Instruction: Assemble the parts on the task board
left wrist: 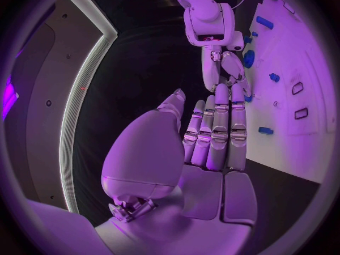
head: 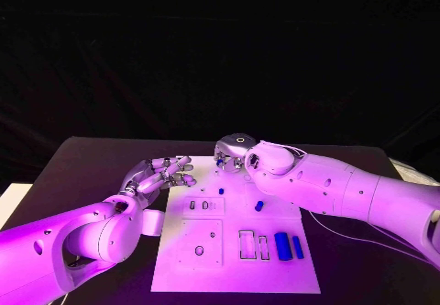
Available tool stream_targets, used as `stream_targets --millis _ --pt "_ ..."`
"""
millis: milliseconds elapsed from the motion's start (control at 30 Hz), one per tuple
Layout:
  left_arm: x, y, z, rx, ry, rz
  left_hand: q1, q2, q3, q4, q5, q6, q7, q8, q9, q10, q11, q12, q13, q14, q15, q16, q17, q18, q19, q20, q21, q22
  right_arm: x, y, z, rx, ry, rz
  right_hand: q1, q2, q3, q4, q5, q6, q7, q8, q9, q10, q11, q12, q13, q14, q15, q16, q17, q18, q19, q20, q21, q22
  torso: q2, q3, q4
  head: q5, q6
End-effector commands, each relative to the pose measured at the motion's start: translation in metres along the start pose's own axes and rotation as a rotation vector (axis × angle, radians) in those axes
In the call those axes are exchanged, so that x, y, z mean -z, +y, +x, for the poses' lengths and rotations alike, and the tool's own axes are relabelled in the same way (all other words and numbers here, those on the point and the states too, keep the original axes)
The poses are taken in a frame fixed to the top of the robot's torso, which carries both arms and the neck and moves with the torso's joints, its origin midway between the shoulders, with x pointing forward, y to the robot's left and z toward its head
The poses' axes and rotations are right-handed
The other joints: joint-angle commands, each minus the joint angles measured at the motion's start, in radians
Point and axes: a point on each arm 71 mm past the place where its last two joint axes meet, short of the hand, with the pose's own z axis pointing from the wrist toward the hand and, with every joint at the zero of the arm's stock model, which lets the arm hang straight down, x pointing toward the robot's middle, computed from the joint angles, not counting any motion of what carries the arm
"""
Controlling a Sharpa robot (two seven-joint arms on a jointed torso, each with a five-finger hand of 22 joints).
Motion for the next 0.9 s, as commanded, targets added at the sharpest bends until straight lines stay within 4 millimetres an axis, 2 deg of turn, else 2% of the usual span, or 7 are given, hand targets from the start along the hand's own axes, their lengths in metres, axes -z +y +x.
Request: stream_targets --millis 33,100,200,367,600,767,900 --pt "0.0 -0.001 0.003 0.012 0.024 0.005 0.005 -0.001 -0.001 -0.008 -0.005 -0.003 0.004 -0.006 0.0 -0.004 0.005 -0.003 0.001 -0.008 0.002 -0.006 0.001 0.018 -0.003 0.005 -0.007 -0.001 -0.001 0.0 0.003 0.023 0.028 0.009 0.0 -0.011 0.004 0.005 -0.007 -0.01 0.009 -0.005 0.0 -0.012 0.0 0.002 -0.001 0.012 0.005 0.0 -0.007 -0.001 -0.013 0.003 0.002 -0.005 0.001 -0.0003 0.0024 0.001 -0.002" --pt "0.0 -0.001 0.003 0.011 0.024 0.004 0.005 -0.001 -0.001 -0.008 -0.005 -0.003 0.004 -0.006 0.0 -0.004 0.005 -0.003 0.001 -0.008 0.002 -0.006 0.001 0.018 -0.003 0.005 -0.007 -0.001 -0.001 0.0 0.003 0.021 0.016 0.013 -0.012 -0.032 0.003 0.01 -0.017 -0.05 0.023 -0.008 -0.009 -0.078 0.016 0.003 -0.005 -0.01 0.016 -0.055 -0.071 0.008 -0.056 0.01 -0.04 -0.074 0.001 -0.0008 0.0006 0.002 -0.002" --pt "0.0 -0.001 0.003 0.011 0.023 0.003 0.005 -0.001 -0.001 -0.008 -0.005 -0.003 0.004 -0.006 0.0 -0.004 0.005 -0.003 0.001 -0.008 0.002 -0.006 0.001 0.018 -0.003 0.005 -0.007 -0.001 -0.001 -0.002 0.002 0.017 -0.007 0.02 -0.014 -0.074 -0.022 0.012 -0.027 -0.184 0.046 -0.003 -0.019 -0.214 0.044 0.003 -0.003 -0.058 0.038 -0.19 -0.219 0.013 -0.095 0.029 -0.076 -0.107 0.002 -0.0011 -0.0009 0.002 -0.001" --pt "-0.001 -0.001 0.002 0.01 0.022 0.002 0.005 -0.001 -0.001 -0.009 -0.005 -0.004 0.004 -0.007 0.0 -0.005 0.006 -0.004 0.001 -0.009 0.002 -0.007 0.002 0.018 -0.003 0.005 -0.007 -0.001 0.004 -0.003 -0.002 0.005 -0.05 0.024 0.018 -0.083 -0.068 0.016 -0.02 -0.228 0.043 -0.004 -0.015 -0.292 0.047 0.012 -0.001 -0.065 0.043 -0.265 -0.294 0.016 -0.101 0.033 -0.096 -0.123 0.002 -0.0004 0.0006 0.001 0.0" --pt "0.0 -0.001 -0.004 0.005 0.01 0.002 0.005 -0.001 -0.001 -0.009 -0.005 -0.004 0.004 -0.007 0.0 -0.005 0.006 -0.004 0.001 -0.009 0.002 -0.007 0.002 0.018 -0.003 0.005 -0.007 -0.001 0.029 -0.013 -0.014 -0.061 -0.086 0.025 0.028 -0.08 -0.093 0.032 0.003 -0.186 0.038 0.004 -0.007 -0.24 0.038 0.04 0.002 -0.04 0.035 -0.242 -0.267 0.016 -0.085 0.03 -0.096 -0.13 0.002 0.0015 -0.0043 0.001 0.004" --pt "-0.001 -0.001 -0.008 0.003 0.001 0.001 0.005 -0.002 -0.001 -0.01 -0.005 -0.004 0.004 -0.008 -0.001 -0.005 0.006 -0.005 0.001 -0.01 0.003 -0.008 0.003 0.018 -0.003 0.006 -0.007 -0.001 0.055 -0.036 -0.026 -0.142 -0.073 0.089 -0.012 -0.084 -0.108 0.071 0.036 -0.158 0.035 0.004 -0.005 -0.125 0.023 0.088 0.011 0.007 0.025 -0.108 -0.121 0.016 -0.064 0.026 -0.08 -0.126 -0.002 0.0042 -0.0127 -0.002 0.008" --pt "-0.001 -0.001 -0.009 0.002 0.0 0.0 0.005 -0.002 -0.001 -0.01 -0.005 -0.004 0.004 -0.008 0.0 -0.005 0.006 -0.005 0.001 -0.01 0.003 -0.008 0.003 0.018 -0.003 0.006 -0.008 -0.001 0.073 -0.06 -0.032 -0.214 -0.026 0.173 -0.05 -0.108 -0.132 0.104 0.084 -0.148 0.029 0.005 -0.004 0.011 0.001 0.147 0.038 0.045 0.01 0.04 0.043 -0.009 0.02 0.015 0.027 0.033 -0.006 0.0063 -0.0187 -0.004 0.01"
